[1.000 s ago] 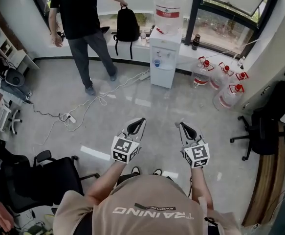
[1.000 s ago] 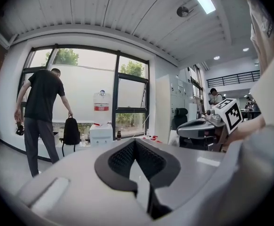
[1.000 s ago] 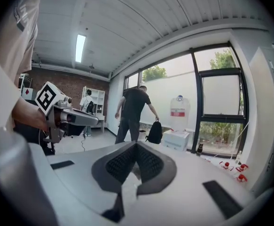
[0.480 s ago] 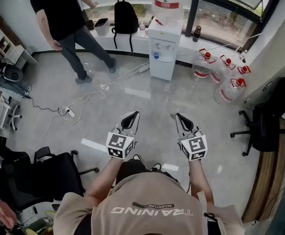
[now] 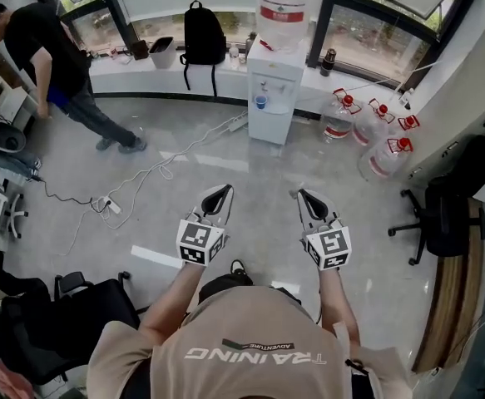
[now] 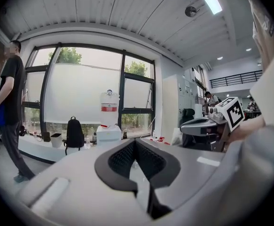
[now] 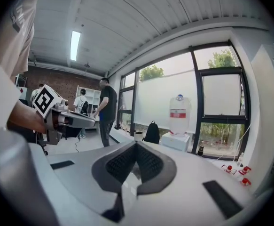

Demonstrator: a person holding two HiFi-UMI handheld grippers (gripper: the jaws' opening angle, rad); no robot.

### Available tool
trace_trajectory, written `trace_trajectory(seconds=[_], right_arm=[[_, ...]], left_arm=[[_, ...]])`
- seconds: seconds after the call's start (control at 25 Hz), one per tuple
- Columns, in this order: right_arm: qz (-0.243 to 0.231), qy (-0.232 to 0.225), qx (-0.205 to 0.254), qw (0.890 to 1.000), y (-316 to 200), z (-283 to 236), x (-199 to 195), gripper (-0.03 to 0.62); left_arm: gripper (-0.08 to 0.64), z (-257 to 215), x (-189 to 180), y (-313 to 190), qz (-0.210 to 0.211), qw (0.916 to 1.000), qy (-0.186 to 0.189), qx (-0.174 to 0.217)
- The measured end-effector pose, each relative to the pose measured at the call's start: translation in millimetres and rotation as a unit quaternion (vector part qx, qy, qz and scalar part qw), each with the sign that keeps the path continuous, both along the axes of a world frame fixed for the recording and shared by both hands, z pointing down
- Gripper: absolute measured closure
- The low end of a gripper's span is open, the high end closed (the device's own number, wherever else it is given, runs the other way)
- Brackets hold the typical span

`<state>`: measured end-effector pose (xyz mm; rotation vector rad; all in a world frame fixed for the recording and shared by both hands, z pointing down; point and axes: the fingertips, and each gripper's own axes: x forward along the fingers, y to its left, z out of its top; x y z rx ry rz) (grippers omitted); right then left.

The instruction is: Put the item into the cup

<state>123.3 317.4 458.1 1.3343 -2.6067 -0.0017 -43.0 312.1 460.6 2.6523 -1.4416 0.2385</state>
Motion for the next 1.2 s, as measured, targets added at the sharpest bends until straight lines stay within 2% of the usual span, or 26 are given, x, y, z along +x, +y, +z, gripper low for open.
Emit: trace_trajectory(seconds=[0.32, 0.6, 0.88, 1.2], right_arm=[[0.019, 0.002, -0.005, 1.000, -39.1, 0.3, -32.8, 0.581], [0.017, 0.009, -0.018, 1.000, -77.5, 9.8, -43.1, 0.581], [0.005, 0.006, -0.021, 1.000, -143.4, 19.6, -38.7, 0.581], [-0.017, -0.001, -0.021, 1.000, -238.5, 15.5, -13.1, 0.581]], left_arm=[[0.552, 4.4, -33.5, -44.1, 0.019, 0.9998, 0.003, -0.009], [0.554, 19.7, -40.8, -79.4, 0.020, 0.9994, 0.009, -0.027], [0.554, 26.2, -39.6, -139.1, 0.004, 0.9995, 0.006, -0.029], [0.552, 13.5, -13.7, -230.2, -0.021, 0.9996, 0.002, -0.018]])
